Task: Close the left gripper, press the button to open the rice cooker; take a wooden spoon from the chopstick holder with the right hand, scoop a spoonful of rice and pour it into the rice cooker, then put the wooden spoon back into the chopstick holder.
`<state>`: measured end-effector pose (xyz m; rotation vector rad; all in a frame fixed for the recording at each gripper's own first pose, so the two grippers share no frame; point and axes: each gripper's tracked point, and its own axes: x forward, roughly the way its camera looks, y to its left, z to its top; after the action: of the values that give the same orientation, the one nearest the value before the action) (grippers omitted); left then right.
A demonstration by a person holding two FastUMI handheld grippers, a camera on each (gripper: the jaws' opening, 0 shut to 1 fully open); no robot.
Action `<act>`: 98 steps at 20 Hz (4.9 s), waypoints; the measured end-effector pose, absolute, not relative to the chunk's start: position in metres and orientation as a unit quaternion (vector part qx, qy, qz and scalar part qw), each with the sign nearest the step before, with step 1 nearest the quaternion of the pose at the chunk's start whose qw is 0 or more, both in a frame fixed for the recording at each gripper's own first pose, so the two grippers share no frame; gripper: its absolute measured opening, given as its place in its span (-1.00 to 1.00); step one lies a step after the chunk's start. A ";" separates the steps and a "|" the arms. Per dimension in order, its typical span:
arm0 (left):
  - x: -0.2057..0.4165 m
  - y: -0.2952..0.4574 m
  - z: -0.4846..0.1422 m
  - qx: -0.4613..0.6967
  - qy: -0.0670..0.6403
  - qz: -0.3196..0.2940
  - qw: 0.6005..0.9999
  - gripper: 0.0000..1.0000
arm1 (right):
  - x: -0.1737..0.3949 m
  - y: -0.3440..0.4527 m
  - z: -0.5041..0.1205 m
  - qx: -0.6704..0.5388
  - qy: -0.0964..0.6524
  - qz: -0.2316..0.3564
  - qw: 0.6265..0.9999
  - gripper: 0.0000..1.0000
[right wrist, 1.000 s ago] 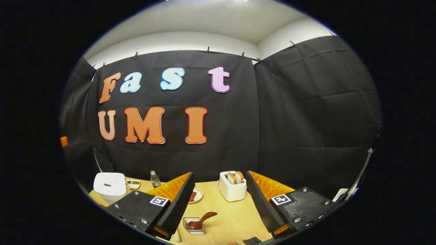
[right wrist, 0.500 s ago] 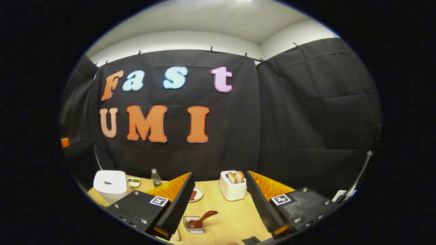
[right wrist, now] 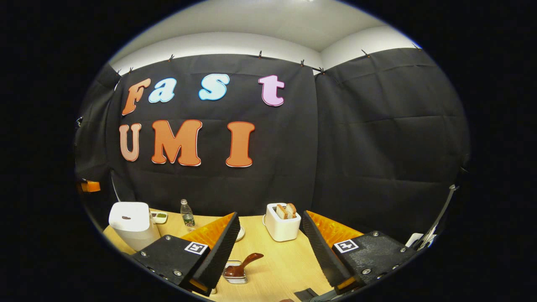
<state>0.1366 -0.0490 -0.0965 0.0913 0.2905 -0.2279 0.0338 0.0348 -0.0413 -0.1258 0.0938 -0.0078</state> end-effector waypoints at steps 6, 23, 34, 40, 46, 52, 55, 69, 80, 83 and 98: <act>0.179 -0.035 -0.178 0.051 0.230 -0.102 0.967 -0.91 | 0.030 0.027 -0.048 -0.062 0.059 -0.021 0.996 0.87; 0.203 -0.020 -0.240 0.044 0.317 -0.094 0.943 -0.89 | 0.027 0.036 -0.066 -0.032 0.092 -0.026 0.995 0.87; 0.210 -0.018 -0.194 0.061 0.255 -0.074 0.962 -0.92 | 0.024 0.028 -0.074 -0.022 0.098 -0.033 0.994 0.88; 0.188 -0.014 -0.086 0.062 0.139 -0.063 0.986 -0.92 | 0.027 0.034 -0.080 0.001 0.092 -0.014 0.996 0.87; 0.144 0.003 -0.032 0.061 0.085 -0.038 0.994 -0.92 | 0.046 0.053 -0.118 0.043 0.116 0.028 0.992 0.87; 0.110 0.032 0.006 0.063 0.053 0.011 0.997 -0.89 | 0.066 0.059 -0.165 0.057 0.159 0.044 0.985 0.87; 0.094 0.045 0.030 0.045 0.019 0.031 0.998 -0.77 | 0.079 0.055 -0.185 0.062 0.176 0.044 0.981 0.86; 0.030 0.074 0.071 0.045 -0.010 0.085 0.995 0.97 | 0.105 0.070 -0.281 0.172 0.274 0.066 0.944 0.68; 0.007 0.108 0.025 0.007 0.039 0.131 0.991 0.96 | 0.117 0.082 -0.277 0.217 0.286 0.087 0.929 -0.22; 0.005 0.112 0.025 0.000 0.043 0.134 0.990 0.97 | 0.117 0.096 -0.274 0.240 0.290 0.086 0.923 -0.51; 0.005 0.131 0.049 0.014 0.012 0.109 0.994 0.97 | 0.078 0.126 -0.153 0.181 0.217 0.110 0.953 -0.64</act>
<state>0.0055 0.1307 0.0486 0.0279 0.0246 0.2176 0.0776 0.1260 -0.1527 0.3670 0.4400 0.2230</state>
